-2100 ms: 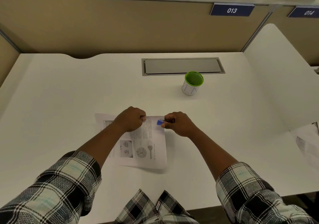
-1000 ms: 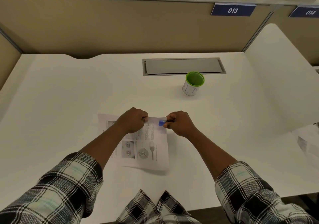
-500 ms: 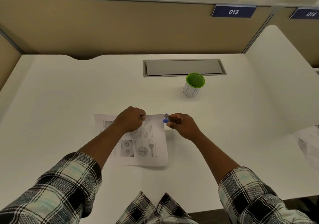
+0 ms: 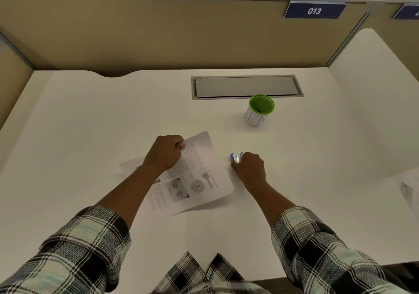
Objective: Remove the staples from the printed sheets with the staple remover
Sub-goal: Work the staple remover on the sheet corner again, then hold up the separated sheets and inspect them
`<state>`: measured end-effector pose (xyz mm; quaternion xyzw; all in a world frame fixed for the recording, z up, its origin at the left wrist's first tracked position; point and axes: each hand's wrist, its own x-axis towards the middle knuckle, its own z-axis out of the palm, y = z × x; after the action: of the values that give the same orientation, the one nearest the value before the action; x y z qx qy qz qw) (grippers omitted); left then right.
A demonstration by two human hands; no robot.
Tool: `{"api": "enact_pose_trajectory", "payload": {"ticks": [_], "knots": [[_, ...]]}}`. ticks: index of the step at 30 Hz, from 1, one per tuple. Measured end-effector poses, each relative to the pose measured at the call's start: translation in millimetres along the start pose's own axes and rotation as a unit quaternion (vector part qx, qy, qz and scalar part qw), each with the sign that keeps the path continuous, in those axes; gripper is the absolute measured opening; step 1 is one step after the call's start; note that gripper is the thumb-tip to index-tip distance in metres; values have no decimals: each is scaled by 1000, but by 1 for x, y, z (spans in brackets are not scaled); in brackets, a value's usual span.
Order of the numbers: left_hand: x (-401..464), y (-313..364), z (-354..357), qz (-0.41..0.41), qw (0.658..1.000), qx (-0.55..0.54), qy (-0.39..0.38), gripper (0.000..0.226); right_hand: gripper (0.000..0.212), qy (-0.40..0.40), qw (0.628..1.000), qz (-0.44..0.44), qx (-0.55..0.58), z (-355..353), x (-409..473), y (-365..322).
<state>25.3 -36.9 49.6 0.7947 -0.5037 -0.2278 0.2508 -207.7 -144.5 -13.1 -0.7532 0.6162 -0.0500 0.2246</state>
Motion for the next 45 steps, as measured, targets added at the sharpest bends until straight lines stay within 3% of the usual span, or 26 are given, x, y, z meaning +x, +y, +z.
{"api": "enact_pose_trajectory", "payload": {"ticks": [5,7,9,11,13,14,16,18,19,24,26,30,33,41,45], "knots": [[-3,-6,-5,-13,998,-35,44,25,39,-10,1000,-3,3,8,1,4],[-3,-5,-8,-23,997,-50,58,26,34,-18,998,-10,-54,5,0,3],[-3,-2,-13,-34,995,-62,75,27,30,31,990,-19,-139,2,-2,1],[-4,-1,-20,-48,991,-86,95,28,34,106,985,-37,-133,-5,-8,-8],[-3,-3,-24,-67,983,-124,118,29,33,115,988,-61,82,-12,-13,-17],[-2,-3,-27,-77,978,-149,128,29,38,84,969,-56,227,-18,-17,-24],[-1,-2,-30,-96,963,-203,147,29,51,-13,894,-27,448,-27,-22,-37],[-2,2,-32,-115,948,-248,164,29,54,-83,839,-43,536,-33,-23,-45],[-3,5,-32,-124,941,-264,171,32,50,-91,835,-61,539,-35,-24,-47],[-8,8,-31,-132,921,-321,176,29,13,1,894,-132,428,-48,-25,-55],[-10,9,-32,-119,923,-327,167,17,12,6,899,-130,419,-51,-22,-54],[-9,16,-44,-93,920,-330,189,31,15,7,916,-132,380,-55,-19,-51],[-4,20,-56,-72,912,-346,208,26,15,-3,918,-130,376,-58,-20,-48],[-4,27,-62,-82,914,-340,205,12,15,-16,914,-110,391,-62,-24,-45],[-5,28,-64,-93,904,-373,185,16,16,-22,910,-103,402,-64,-25,-45]]}}
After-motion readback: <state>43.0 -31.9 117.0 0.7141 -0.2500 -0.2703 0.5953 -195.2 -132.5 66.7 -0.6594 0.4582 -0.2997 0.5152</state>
